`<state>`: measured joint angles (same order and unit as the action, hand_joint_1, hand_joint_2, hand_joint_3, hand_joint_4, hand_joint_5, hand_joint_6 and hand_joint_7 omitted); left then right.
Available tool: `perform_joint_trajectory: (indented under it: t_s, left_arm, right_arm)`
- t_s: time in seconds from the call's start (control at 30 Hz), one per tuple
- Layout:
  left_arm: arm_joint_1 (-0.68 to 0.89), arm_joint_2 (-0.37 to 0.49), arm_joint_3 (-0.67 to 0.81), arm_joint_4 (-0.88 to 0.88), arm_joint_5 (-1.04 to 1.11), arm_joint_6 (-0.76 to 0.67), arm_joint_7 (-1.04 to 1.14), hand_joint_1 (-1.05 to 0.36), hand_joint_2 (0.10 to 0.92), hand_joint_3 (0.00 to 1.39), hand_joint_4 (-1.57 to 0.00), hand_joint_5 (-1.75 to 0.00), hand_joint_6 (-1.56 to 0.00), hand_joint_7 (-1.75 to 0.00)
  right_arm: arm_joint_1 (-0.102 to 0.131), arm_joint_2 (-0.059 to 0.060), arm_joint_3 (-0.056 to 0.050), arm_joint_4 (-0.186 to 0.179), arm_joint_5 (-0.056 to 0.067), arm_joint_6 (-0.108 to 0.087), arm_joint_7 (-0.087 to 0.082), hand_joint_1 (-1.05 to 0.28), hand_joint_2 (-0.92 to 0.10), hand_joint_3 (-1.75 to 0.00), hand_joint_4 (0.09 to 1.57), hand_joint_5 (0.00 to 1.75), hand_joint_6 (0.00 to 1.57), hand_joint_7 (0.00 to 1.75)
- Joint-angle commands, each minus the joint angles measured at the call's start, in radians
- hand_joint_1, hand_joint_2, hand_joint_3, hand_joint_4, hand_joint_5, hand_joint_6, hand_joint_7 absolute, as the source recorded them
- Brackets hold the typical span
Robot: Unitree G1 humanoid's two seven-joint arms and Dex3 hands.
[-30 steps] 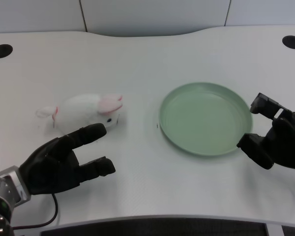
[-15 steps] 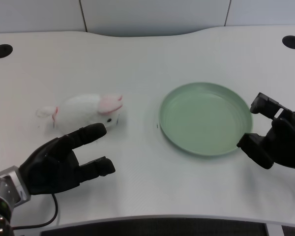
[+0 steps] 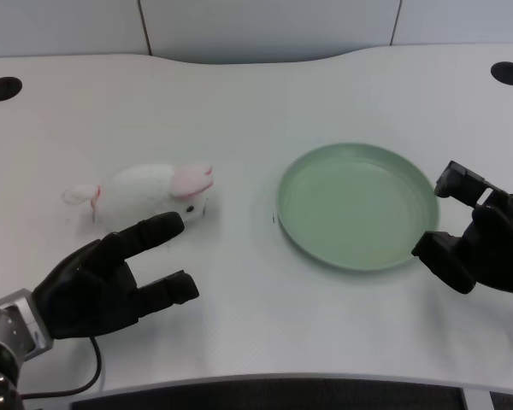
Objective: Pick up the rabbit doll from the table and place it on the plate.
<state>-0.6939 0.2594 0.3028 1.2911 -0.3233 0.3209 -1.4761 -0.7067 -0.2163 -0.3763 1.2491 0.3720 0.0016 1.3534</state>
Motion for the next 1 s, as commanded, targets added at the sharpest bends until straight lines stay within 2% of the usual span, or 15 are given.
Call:
perform_joint_trajectory:
  t_s: [0.03,0.1,0.13,0.23,0.27,0.3,0.37,0.5,0.53,0.67,0.8,0.9,0.93,1.0]
  left_arm:
    - [-0.008,0.021,0.018,-0.014,-0.012,-0.010,-0.014,-0.61,0.876,0.00,-0.60,-0.95,-0.76,-0.43]
    - [-0.008,0.021,0.033,-0.031,-0.021,-0.047,-0.005,-0.64,0.894,0.01,-0.59,-0.99,-0.77,-0.41]
    - [-0.013,0.023,0.042,-0.046,-0.031,-0.069,-0.013,-0.65,0.899,0.01,-0.59,-1.01,-0.78,-0.41]
    - [-0.022,0.025,0.056,-0.079,-0.046,-0.128,-0.016,-0.67,0.919,0.03,-0.49,-1.18,-0.68,-0.57]
    - [-0.023,0.025,0.058,-0.097,-0.049,-0.163,-0.008,-0.69,0.920,0.04,-0.52,-1.15,-0.68,-0.60]
    - [-0.025,0.025,0.059,-0.122,-0.050,-0.206,0.001,-0.68,0.921,0.06,-0.57,-0.94,-0.68,-0.55]
    - [-0.025,0.025,0.058,-0.147,-0.051,-0.252,0.010,-0.67,0.921,0.07,-0.68,-0.53,-0.77,-0.28]
    - [-0.040,0.035,0.034,-0.249,-0.038,-0.415,0.010,-0.61,0.921,0.08,-0.60,-0.16,-0.67,-0.04]
    - [-0.046,0.036,0.029,-0.267,-0.043,-0.438,0.004,-0.60,0.921,0.08,-0.59,-0.13,-0.66,-0.02]
    - [-0.067,0.040,0.013,-0.330,-0.057,-0.495,0.003,-0.63,0.909,0.03,-0.60,-0.07,-0.64,0.00]
    - [-0.072,0.038,0.002,-0.369,-0.049,-0.571,0.050,-0.66,0.910,0.02,-0.58,-0.05,-0.61,0.00]
    - [-0.071,0.022,0.001,-0.393,-0.014,-0.764,0.160,-0.70,0.919,0.03,-0.56,-0.03,-0.58,0.00]
    - [-0.072,0.027,-0.018,-0.390,0.064,-0.917,0.262,-0.72,0.920,0.05,-0.54,-0.02,-0.55,0.00]
    - [-0.079,0.044,-0.058,-0.366,0.199,-1.120,0.433,-0.76,0.921,0.11,-0.46,0.00,-0.46,0.00]
  right_arm:
    - [-0.006,-0.010,-0.003,-0.004,0.003,0.004,-0.006,-0.64,-0.92,-0.01,1.05,1.75,0.81,1.73]
    - [-0.007,-0.009,-0.005,-0.004,0.005,0.003,-0.002,-0.63,-0.92,-0.01,1.05,1.75,0.80,1.71]
    - [-0.008,-0.009,-0.004,-0.002,0.004,0.009,0.003,-0.63,-0.92,-0.02,1.05,1.75,0.80,1.71]
    - [-0.010,-0.009,-0.002,0.000,0.003,0.016,0.008,-0.64,-0.91,-0.01,1.06,1.75,0.82,1.71]
    - [-0.009,-0.009,-0.002,-0.001,0.002,0.016,0.008,-0.65,-0.91,-0.01,1.06,1.75,0.83,1.73]
    - [-0.007,-0.010,-0.001,-0.002,0.001,0.013,0.007,-0.65,-0.91,-0.01,1.06,1.75,0.83,1.74]
    - [-0.006,-0.010,0.000,-0.004,-0.001,0.011,0.007,-0.65,-0.91,-0.01,1.06,1.75,0.84,1.74]
    - [-0.008,-0.007,0.001,-0.003,0.000,0.015,0.005,-0.64,-0.91,-0.01,1.05,1.75,0.82,1.74]
    - [-0.009,-0.006,0.000,-0.004,0.000,0.015,0.003,-0.64,-0.91,-0.01,1.05,1.75,0.81,1.73]
    - [-0.005,-0.005,0.000,-0.006,0.000,-0.005,0.003,-0.65,-0.92,-0.02,1.04,1.75,0.82,1.74]
    - [-0.009,-0.007,-0.002,-0.002,0.003,0.008,0.013,-0.66,-0.92,-0.02,1.05,1.75,0.81,1.74]
    - [-0.009,-0.007,-0.002,-0.002,0.002,0.004,0.013,-0.65,-0.91,-0.01,1.06,1.75,0.84,1.75]
    - [-0.008,-0.007,-0.003,-0.001,0.003,0.005,0.011,-0.64,-0.91,-0.01,1.06,1.75,0.84,1.74]
    - [-0.006,-0.006,-0.002,-0.001,0.001,0.000,0.007,-0.64,-0.91,-0.01,1.06,1.75,0.83,1.74]
